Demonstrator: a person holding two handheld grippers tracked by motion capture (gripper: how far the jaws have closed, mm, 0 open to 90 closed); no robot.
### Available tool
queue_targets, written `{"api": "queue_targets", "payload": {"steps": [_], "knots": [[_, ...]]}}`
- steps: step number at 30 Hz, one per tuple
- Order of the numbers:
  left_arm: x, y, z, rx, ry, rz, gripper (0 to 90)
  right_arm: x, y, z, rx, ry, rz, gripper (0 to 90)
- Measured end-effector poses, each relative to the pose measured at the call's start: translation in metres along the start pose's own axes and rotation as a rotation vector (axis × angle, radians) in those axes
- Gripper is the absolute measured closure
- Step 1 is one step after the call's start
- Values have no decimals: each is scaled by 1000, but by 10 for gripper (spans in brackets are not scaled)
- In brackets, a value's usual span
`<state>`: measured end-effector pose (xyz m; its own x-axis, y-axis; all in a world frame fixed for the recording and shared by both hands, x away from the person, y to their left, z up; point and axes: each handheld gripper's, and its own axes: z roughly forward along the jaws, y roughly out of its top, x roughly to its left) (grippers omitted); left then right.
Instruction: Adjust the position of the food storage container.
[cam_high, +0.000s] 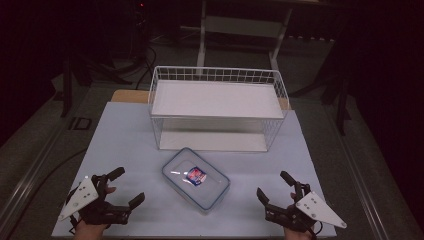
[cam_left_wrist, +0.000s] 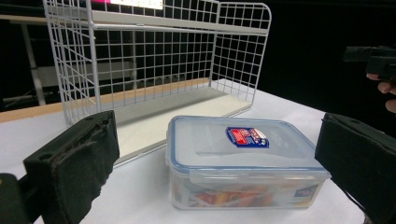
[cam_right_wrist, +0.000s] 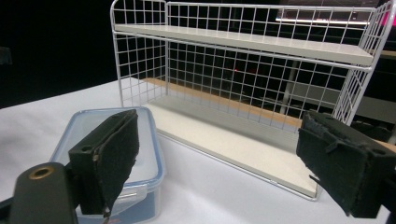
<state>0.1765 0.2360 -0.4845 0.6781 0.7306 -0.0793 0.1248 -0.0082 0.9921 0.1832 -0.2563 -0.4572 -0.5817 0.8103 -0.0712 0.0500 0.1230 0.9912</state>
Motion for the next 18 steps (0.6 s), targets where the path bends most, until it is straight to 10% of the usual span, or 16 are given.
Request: {"api": "queue_targets", "payload": {"steps": [18], "knots": [[-3, 8, 3, 7, -40, -26, 0, 5, 24, 3, 16, 91, 1, 116]]}}
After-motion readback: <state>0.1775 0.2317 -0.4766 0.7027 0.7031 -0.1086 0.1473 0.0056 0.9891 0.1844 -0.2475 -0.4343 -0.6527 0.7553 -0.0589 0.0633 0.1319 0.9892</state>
